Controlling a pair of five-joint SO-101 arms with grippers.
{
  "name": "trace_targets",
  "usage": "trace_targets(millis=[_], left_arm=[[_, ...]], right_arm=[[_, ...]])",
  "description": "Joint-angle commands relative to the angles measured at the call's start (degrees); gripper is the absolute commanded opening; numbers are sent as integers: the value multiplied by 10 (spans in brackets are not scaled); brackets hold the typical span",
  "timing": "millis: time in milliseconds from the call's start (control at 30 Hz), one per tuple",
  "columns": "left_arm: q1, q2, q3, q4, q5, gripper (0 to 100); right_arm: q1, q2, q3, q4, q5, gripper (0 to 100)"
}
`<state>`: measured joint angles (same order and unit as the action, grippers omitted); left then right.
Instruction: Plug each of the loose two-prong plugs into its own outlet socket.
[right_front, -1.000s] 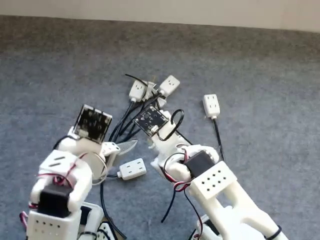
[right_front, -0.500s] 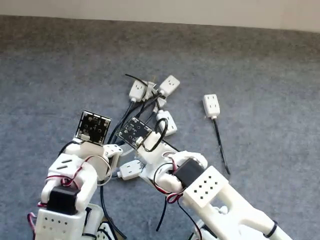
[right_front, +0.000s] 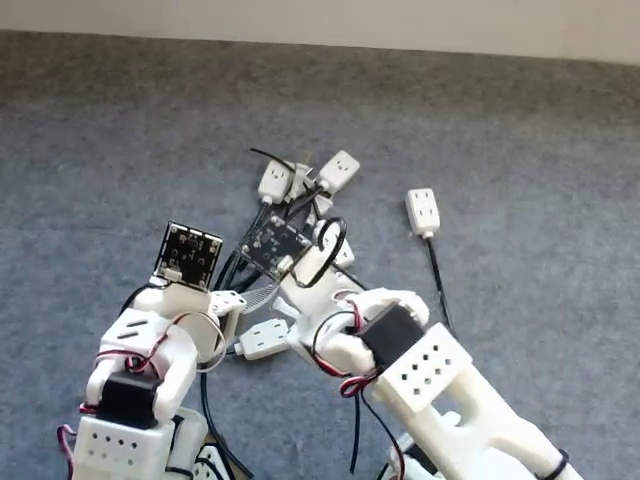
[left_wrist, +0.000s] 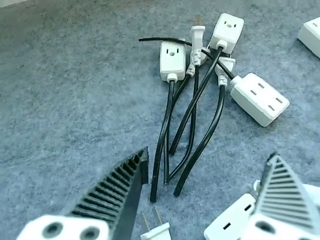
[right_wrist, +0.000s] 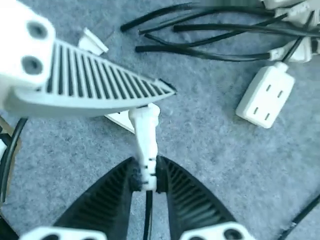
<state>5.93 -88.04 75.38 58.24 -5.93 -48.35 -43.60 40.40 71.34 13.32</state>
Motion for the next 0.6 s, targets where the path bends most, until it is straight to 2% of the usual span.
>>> trace_targets(millis=[0, 400, 567], left_arm=[[44, 4, 11, -6, 1, 358], [60, 6, 17, -6, 0, 358], [102, 6, 26, -4, -1, 357]], right_arm=[[15, -14, -75, 17, 9, 7], [54, -13, -87, 19, 9, 7], [54, -13, -87, 20, 9, 7]])
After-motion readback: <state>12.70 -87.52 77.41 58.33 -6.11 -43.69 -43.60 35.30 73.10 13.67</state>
